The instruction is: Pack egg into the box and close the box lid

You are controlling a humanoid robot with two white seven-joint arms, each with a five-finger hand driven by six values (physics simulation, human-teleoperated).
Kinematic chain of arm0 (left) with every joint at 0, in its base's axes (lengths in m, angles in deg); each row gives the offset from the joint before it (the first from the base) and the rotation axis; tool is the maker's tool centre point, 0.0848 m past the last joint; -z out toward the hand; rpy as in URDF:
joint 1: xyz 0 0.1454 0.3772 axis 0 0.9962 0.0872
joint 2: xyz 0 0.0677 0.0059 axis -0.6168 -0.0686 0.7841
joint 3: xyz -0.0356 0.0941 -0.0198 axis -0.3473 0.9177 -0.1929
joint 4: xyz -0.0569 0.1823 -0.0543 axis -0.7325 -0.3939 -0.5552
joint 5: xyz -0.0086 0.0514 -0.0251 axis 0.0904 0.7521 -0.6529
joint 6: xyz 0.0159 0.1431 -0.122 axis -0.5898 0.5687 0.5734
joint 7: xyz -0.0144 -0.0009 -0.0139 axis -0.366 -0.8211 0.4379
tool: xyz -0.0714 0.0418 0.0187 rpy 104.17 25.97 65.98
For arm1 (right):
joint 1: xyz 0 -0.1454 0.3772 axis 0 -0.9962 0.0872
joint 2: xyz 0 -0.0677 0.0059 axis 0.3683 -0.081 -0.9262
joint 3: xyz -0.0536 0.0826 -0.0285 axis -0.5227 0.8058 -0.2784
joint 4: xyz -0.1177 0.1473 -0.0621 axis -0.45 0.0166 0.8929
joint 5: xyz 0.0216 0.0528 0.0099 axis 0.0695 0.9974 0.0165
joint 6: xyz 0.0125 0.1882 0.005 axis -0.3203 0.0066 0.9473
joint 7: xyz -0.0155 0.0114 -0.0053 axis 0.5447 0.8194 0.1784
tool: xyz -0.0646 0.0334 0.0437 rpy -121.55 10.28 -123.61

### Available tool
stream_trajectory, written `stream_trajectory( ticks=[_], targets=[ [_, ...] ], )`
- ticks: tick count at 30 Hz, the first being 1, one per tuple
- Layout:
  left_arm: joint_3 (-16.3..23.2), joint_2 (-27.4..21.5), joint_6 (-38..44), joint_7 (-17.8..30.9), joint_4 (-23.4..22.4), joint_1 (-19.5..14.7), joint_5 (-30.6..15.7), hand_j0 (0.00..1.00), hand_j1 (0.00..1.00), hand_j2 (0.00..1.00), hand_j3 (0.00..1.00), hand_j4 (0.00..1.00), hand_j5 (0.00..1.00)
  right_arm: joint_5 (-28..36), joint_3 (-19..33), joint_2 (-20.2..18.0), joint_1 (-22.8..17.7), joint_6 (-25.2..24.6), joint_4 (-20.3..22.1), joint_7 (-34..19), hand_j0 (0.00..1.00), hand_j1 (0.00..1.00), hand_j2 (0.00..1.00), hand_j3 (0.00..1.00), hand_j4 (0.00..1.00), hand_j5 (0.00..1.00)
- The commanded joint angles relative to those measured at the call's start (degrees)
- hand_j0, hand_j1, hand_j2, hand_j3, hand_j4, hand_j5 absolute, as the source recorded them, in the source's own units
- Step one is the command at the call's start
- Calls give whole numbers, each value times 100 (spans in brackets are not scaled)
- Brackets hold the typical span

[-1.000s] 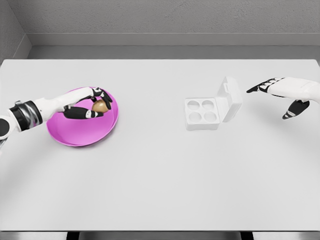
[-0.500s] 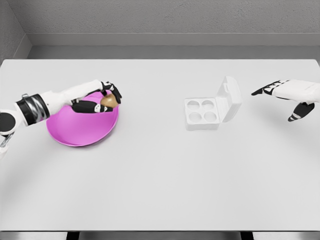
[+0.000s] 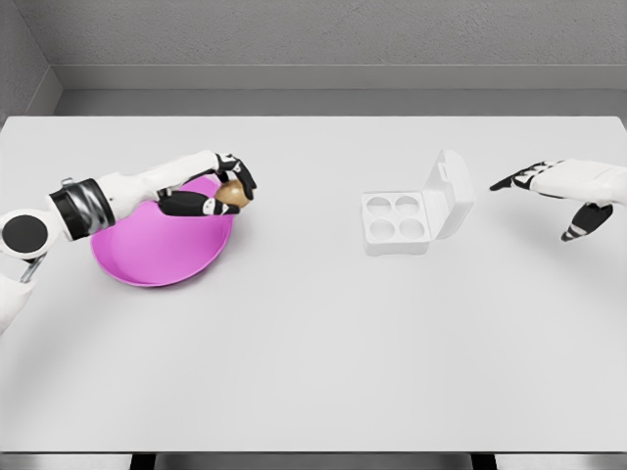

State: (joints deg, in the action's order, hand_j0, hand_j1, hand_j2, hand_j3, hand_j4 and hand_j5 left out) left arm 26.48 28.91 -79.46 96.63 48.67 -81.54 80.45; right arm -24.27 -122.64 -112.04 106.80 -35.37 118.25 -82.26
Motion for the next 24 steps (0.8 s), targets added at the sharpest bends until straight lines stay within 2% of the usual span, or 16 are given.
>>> stream_trajectory(
  ticks=[1,24],
  targets=[
    [3,63,4,8,21,0,-29,40,40,40,40,40,40,19,-4,-9,0,-10,0,2,100,100,100,100,100,100],
    [38,476,4,60,21,-114,15,40,40,40,40,40,40,19,-22,-9,70,-10,0,2,100,100,100,100,100,100]
  ],
)
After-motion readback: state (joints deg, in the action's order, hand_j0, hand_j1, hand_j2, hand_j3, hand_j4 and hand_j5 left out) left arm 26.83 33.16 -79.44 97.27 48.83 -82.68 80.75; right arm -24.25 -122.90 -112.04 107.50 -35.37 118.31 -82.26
